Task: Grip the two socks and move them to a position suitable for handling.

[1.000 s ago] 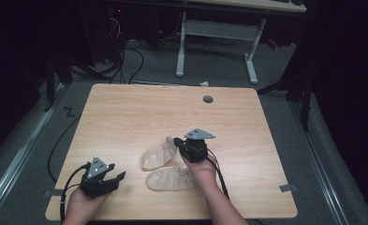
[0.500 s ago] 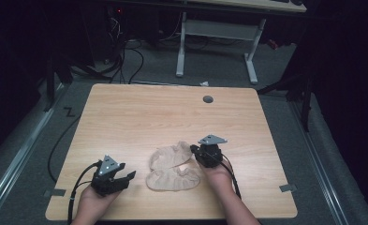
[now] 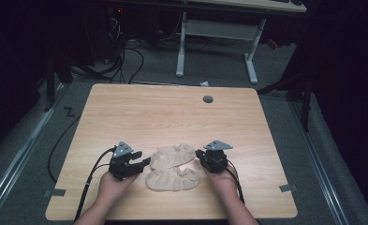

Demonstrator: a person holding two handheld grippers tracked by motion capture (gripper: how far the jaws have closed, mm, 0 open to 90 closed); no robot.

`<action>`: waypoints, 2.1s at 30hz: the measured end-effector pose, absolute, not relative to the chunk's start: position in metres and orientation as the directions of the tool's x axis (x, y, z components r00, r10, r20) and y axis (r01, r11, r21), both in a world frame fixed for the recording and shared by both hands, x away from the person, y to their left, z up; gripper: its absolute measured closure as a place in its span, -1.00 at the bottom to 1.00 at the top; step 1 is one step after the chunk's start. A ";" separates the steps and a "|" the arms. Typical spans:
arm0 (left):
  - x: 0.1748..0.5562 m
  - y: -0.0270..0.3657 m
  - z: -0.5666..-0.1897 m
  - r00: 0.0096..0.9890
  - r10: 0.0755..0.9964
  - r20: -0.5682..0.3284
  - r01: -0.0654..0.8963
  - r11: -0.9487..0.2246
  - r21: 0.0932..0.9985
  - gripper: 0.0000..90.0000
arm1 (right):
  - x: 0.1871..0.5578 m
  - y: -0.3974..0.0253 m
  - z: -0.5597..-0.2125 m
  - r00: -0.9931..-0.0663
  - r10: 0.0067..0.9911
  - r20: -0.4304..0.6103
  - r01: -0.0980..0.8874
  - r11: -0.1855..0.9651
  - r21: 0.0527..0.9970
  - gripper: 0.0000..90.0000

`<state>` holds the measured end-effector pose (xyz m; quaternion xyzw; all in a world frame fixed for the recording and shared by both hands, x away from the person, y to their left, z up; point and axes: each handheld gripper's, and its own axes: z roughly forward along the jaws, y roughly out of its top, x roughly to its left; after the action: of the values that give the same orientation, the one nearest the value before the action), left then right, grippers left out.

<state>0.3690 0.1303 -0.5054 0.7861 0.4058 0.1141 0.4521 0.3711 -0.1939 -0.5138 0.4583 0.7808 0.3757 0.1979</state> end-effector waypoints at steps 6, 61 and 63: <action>0.378 0.112 -0.515 0.667 0.731 -0.146 0.505 -0.299 0.810 0.09 | 0.371 -0.195 -0.516 -0.493 0.870 0.021 0.567 0.303 0.766 0.89; 0.358 0.116 -0.501 0.669 0.739 -0.078 0.461 -0.331 0.824 0.91 | 0.361 -0.186 -0.499 -0.538 0.843 0.014 0.518 0.318 0.794 0.93; 0.350 0.117 -0.494 0.677 0.732 -0.077 0.462 -0.341 0.819 0.91 | 0.355 -0.187 -0.495 -0.545 0.839 0.005 0.506 0.324 0.800 0.93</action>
<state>0.3498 0.1168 -0.4943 0.8041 0.3714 0.1541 0.4378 0.3550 -0.1871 -0.4947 0.4278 0.7857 0.3938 0.2113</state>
